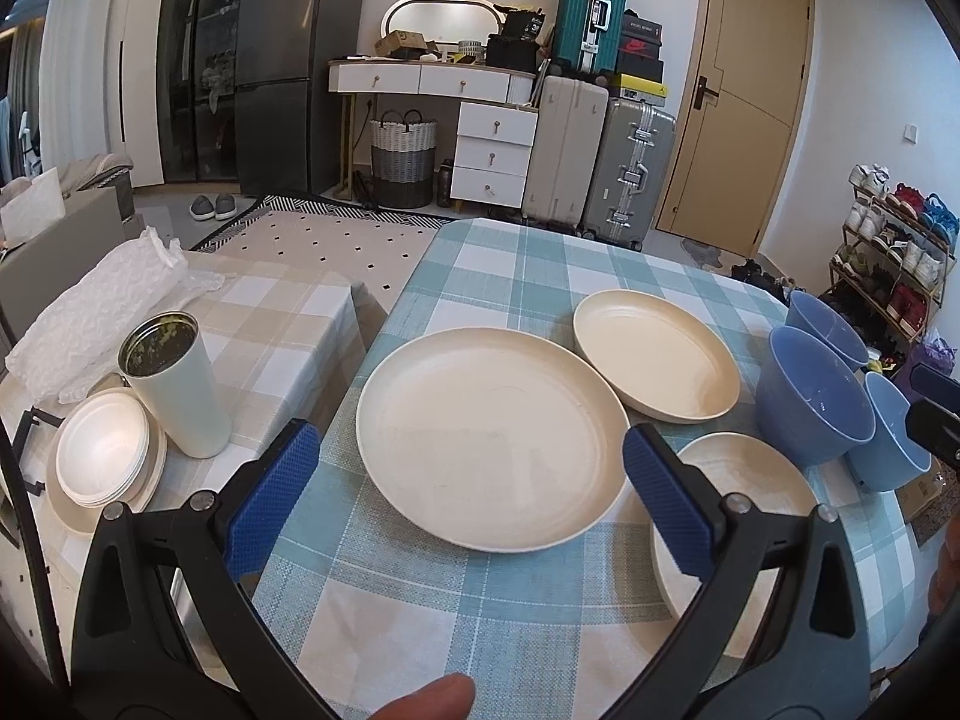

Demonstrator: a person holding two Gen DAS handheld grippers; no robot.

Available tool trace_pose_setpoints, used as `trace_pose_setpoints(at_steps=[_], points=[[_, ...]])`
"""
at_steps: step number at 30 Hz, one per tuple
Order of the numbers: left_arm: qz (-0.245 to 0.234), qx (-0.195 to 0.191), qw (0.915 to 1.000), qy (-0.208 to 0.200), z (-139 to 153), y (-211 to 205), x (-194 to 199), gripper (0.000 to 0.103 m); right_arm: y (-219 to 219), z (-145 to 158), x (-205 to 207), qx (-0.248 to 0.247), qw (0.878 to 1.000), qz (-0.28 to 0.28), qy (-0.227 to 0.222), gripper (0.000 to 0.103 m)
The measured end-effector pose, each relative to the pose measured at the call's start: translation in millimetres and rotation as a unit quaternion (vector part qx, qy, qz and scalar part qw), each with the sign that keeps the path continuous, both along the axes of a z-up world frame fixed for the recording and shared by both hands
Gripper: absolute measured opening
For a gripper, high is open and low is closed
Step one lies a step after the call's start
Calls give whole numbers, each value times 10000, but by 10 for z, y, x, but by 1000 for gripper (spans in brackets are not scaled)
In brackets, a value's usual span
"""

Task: Organize plates and bowls
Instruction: 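Move both tools forward toward the large cream plate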

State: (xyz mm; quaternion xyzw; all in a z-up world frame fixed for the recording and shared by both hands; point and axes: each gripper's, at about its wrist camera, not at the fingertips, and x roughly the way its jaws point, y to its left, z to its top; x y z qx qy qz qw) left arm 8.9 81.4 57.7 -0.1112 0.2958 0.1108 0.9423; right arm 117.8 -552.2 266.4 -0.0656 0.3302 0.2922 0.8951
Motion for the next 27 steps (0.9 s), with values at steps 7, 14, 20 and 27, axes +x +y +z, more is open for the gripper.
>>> trace_pose_setpoints(at_steps=[7, 14, 20, 27], points=[[-2, -79, 9999, 140, -84, 82, 115, 101, 221, -88, 108, -68, 9998, 130, 143, 103], [50, -96, 9996, 276, -161, 191, 221, 101, 397, -155, 241, -108, 9994, 176, 269, 103], [80, -86, 9991, 402, -224, 281, 330, 101, 540, -254, 387, -163, 9989, 230, 382, 103], [82, -102, 9985, 541, -324, 355, 460, 101, 695, -431, 553, -189, 9980, 224, 559, 103]])
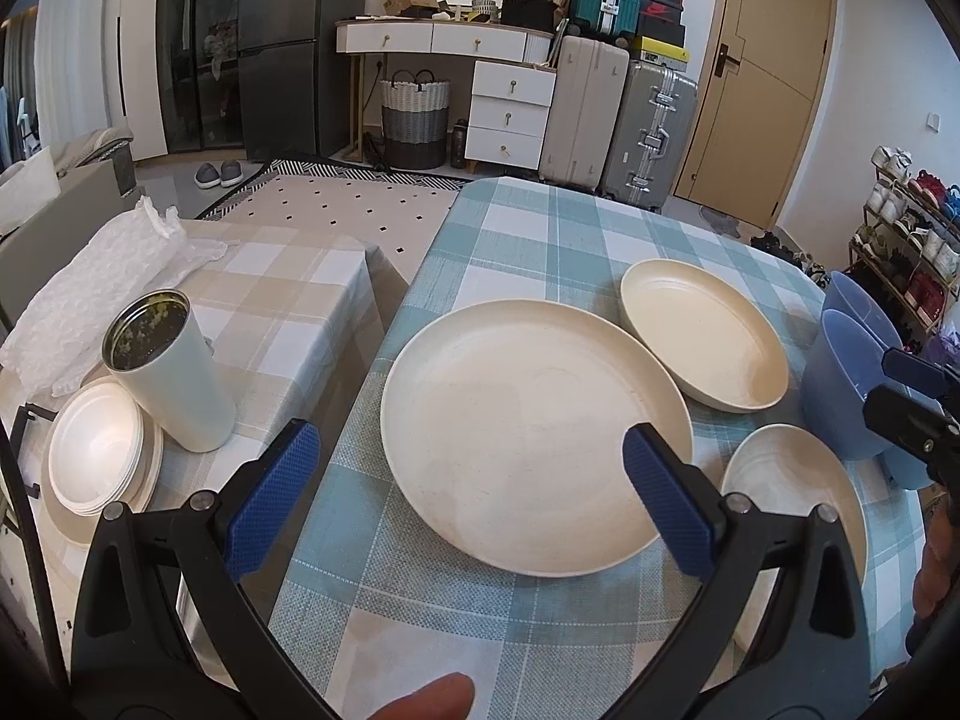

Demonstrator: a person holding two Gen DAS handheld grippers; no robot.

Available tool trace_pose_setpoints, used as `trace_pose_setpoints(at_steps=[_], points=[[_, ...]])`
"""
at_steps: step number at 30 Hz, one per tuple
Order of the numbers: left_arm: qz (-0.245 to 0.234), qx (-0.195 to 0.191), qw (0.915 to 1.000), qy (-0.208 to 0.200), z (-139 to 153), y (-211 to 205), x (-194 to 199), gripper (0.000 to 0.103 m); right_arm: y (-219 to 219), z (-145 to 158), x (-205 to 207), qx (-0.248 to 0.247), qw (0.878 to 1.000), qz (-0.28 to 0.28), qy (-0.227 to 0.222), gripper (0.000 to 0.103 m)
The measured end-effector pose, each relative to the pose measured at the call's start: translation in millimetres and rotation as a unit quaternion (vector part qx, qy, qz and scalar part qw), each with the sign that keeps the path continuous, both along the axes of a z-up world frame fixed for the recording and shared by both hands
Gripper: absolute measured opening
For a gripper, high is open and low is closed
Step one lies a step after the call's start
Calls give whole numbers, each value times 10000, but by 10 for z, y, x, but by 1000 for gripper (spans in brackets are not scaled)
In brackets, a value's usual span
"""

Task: Organize plates and bowls
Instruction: 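Move both tools forward toward the large cream plate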

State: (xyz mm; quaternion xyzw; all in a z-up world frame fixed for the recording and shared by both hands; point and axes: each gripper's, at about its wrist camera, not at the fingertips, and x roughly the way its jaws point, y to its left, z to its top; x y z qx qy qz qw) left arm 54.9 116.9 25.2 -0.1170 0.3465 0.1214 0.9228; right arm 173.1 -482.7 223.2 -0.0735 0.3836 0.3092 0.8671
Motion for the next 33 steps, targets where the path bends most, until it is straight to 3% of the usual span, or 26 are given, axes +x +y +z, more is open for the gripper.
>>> trace_pose_setpoints(at_steps=[24, 33], points=[[81, -113, 9989, 455, -408, 295, 283, 101, 391, -459, 273, -37, 9983, 288, 504, 102], [99, -304, 9980, 545, -587, 449, 347, 98, 544, -691, 373, -164, 9961, 384, 783, 94]])
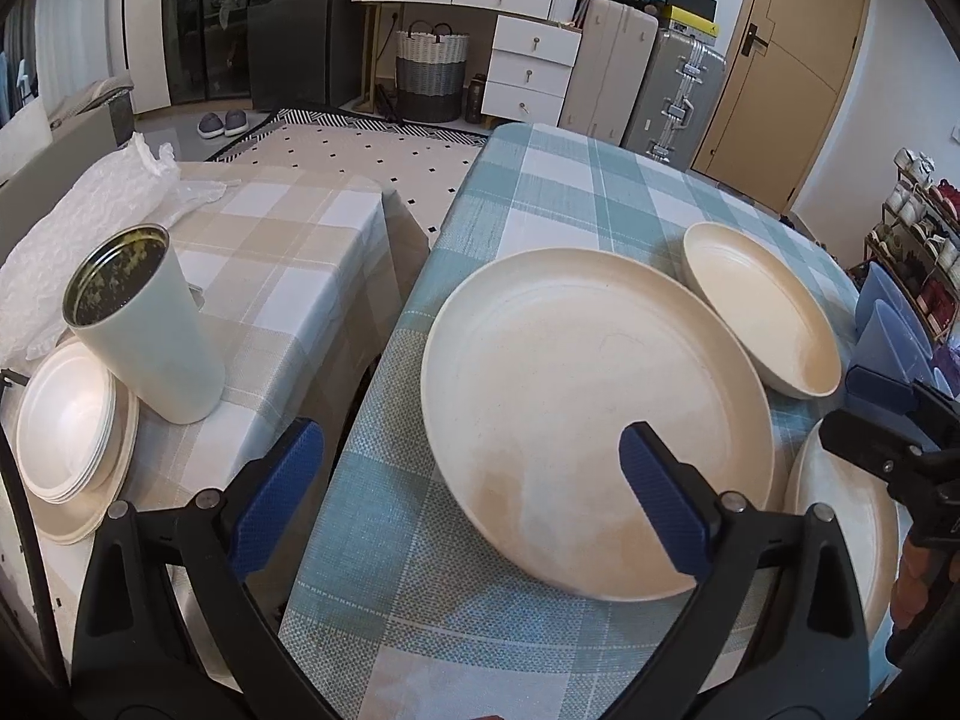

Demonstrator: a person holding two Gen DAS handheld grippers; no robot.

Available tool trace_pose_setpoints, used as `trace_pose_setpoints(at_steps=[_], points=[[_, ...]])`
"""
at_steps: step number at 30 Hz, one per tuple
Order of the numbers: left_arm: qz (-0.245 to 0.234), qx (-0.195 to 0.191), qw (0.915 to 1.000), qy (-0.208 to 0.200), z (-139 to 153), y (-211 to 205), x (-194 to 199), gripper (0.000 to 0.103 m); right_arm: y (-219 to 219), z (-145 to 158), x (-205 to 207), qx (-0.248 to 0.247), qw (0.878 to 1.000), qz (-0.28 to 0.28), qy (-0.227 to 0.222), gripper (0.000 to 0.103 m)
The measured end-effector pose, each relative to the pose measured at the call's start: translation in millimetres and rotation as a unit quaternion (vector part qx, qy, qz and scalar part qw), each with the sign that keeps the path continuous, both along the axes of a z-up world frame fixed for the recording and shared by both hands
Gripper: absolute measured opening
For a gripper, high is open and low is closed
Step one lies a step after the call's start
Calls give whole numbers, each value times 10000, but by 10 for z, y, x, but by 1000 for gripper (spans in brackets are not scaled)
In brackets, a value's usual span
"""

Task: Organize plates and bowls
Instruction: 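Move both tools forward toward the large cream plate, then close the left tool on one plate rim while the right tool grips the opposite rim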

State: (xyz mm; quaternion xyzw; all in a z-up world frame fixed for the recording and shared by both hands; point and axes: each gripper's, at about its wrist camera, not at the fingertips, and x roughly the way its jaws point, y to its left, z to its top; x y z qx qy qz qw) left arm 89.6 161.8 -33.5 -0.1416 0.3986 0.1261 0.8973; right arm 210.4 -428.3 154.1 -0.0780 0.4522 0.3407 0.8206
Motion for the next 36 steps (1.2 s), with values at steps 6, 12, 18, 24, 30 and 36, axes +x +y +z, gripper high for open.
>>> trace_pose_setpoints(at_steps=[6, 12, 18, 24, 30, 36], points=[[-76, -80, 9998, 167, -139, 19, 61, 97, 103, -159, 57, -48, 9996, 90, 258, 84], [-132, -125, 9996, 229, -204, 37, 91, 94, 183, -285, 87, -73, 9987, 161, 479, 76], [-184, -166, 9993, 276, -233, 37, 89, 92, 254, -367, 90, -140, 9981, 239, 551, 68], [-187, -195, 9992, 291, -245, 42, 86, 88, 281, -393, 92, -75, 9978, 254, 616, 58], [-234, -171, 9989, 362, -271, 20, 82, 73, 309, -415, 101, -97, 9977, 263, 625, 52], [-264, -47, 9989, 373, -274, -30, 76, 56, 326, -434, 94, -202, 9980, 261, 536, 42]])
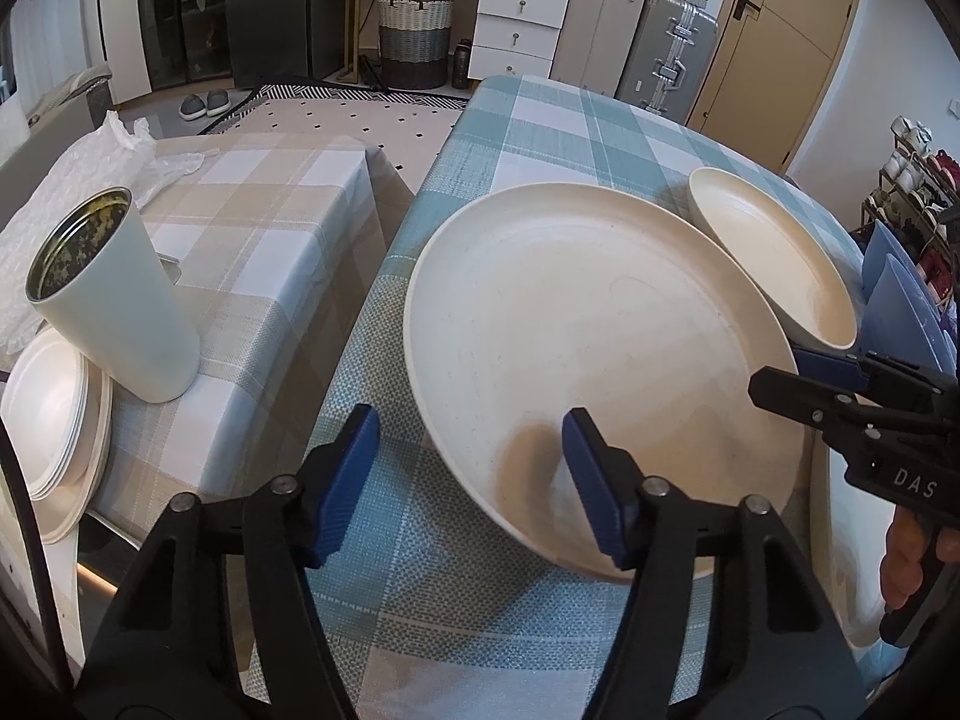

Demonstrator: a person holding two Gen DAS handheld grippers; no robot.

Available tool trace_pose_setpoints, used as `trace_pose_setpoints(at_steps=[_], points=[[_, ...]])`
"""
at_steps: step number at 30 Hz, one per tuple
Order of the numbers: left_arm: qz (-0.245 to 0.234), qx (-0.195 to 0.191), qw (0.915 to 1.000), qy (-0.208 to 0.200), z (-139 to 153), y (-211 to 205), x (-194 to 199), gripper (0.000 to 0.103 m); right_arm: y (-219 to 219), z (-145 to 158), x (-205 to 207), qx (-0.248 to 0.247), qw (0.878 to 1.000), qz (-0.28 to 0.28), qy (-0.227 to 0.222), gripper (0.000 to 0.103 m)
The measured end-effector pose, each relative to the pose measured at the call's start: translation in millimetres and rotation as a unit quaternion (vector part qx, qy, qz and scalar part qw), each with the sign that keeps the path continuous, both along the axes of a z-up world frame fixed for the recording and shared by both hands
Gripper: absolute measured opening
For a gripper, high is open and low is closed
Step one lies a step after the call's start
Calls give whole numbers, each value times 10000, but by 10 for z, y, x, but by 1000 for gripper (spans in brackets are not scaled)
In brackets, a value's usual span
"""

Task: Organize plates and bowls
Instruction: 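Close the left tool on one plate rim while the right tool grips the opposite rim, then lift and carry the cream plate with both tools toward the other plates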

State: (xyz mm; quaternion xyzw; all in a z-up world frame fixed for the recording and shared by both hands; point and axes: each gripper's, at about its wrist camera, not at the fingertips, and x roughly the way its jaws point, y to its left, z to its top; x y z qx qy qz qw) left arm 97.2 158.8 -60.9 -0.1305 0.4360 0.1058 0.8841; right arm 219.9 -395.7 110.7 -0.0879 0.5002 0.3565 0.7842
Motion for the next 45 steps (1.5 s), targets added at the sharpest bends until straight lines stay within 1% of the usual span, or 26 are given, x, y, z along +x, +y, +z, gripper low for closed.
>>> trace_pose_setpoints(at_steps=[2, 3, 4, 5, 7, 11, 17, 25, 35, 45], points=[[-14, 51, 10000, 2, 1, -15, 5, 45, -3, -5, 2, -79, 9999, -45, -65, 35], [-14, 81, 10000, 6, 1, -20, 7, 42, -8, -4, 6, -107, 9999, -73, -95, 30], [-21, 100, 9999, 7, 0, -23, 12, 35, -16, -4, 8, -126, 9998, -98, -122, 27], [-44, 94, 9999, -9, 2, -22, 2, 28, -26, -5, 11, -152, 9997, -117, -140, 25], [-45, 104, 9999, -17, 14, -28, -8, 25, -31, -4, 5, -184, 9996, -125, -181, 23], [-14, 106, 9999, -32, 19, -20, -30, 23, -16, 10, -24, -284, 9990, -114, -317, 21], [10, 194, 9998, -50, 40, -38, -65, 23, 11, 17, -74, -367, 9982, -64, -467, 21], [38, 278, 9995, -161, 131, -64, -154, 23, 15, 75, -135, -353, 9974, -40, -629, 21], [-24, 335, 9986, -406, 363, -176, -282, 23, -90, 279, -233, -242, 9961, -137, -843, 21], [-169, 411, 9970, -633, 619, -381, -404, 23, -271, 514, -369, -166, 9938, -290, -1064, 21]])
